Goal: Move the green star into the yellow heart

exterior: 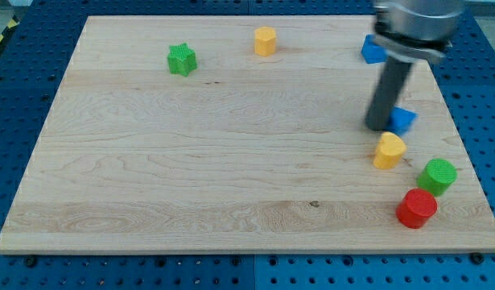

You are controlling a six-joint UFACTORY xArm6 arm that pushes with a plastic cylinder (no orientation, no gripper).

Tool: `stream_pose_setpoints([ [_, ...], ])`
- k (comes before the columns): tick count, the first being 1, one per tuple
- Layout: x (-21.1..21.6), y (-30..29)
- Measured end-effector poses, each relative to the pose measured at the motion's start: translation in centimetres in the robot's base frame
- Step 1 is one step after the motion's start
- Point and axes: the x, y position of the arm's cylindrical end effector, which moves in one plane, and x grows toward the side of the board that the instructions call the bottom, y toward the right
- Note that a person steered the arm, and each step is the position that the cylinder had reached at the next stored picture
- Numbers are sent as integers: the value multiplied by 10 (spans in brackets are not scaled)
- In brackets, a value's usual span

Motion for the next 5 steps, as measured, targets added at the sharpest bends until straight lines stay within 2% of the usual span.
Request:
stream_pose_setpoints([
  [1,-20,-56],
  [2,-24,-171],
  [3,-44,-314],
  [4,-109,-429],
  [5,-172,-402],
])
